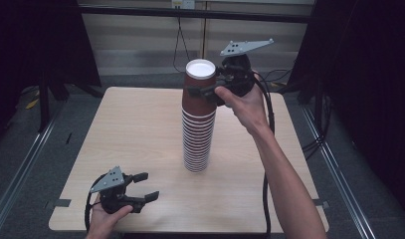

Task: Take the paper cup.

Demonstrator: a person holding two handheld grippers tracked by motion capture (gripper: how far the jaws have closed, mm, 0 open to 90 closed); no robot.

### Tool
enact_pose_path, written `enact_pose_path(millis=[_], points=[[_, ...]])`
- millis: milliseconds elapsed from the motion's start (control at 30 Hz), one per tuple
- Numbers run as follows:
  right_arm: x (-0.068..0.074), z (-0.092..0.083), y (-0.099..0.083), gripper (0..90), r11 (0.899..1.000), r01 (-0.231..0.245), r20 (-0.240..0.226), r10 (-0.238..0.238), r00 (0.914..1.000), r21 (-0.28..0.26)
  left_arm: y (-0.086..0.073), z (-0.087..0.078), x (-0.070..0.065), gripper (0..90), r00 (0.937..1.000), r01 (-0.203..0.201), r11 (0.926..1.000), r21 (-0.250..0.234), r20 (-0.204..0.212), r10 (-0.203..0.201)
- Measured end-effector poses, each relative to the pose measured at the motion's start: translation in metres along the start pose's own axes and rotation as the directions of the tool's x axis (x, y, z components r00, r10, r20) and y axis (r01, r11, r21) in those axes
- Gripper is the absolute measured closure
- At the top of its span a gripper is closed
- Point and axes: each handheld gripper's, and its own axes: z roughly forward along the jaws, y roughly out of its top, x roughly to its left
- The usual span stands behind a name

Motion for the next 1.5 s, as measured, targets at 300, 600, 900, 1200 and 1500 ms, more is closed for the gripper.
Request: enact_pose_path(millis=[300, 600, 900, 1200, 1500], points=[[-0.001, 0.0, 0.0, 19.8, 1.0, -0.005, -0.004, 0.005, 1.0, -0.003, 0.0, 0.0, 0.0, 21.6, 1.0, 0.0, 1.0, 0.002, -0.001, 0.0], [-0.001, -0.006, 0.004, 20.5, 0.998, -0.002, 0.001, 0.002, 1.0, -0.056, 0.0, 0.001, -0.001, 21.7, 1.0, 0.003, 1.0, 0.005, 0.005, -0.003], [0.0, -0.01, 0.008, 21.0, 0.994, -0.004, -0.005, 0.003, 1.0, -0.111, 0.0, 0.003, -0.001, 22.8, 1.0, 0.006, 0.9999, 0.012, 0.004, -0.007], [-0.001, -0.017, 0.009, 21.3, 0.983, -0.022, -0.018, 0.018, 0.9997, -0.182, 0.0, 0.003, -0.001, 22.7, 1.0, 0.001, 0.9998, 0.018, 0.002, -0.001], [-0.003, -0.024, 0.011, 21.5, 0.967, -0.049, -0.042, 0.04, 0.9983, -0.248, -0.001, 0.003, 0.0, 22.7, 1.0, 0.001, 0.9998, 0.019, -0.001, -0.001]])
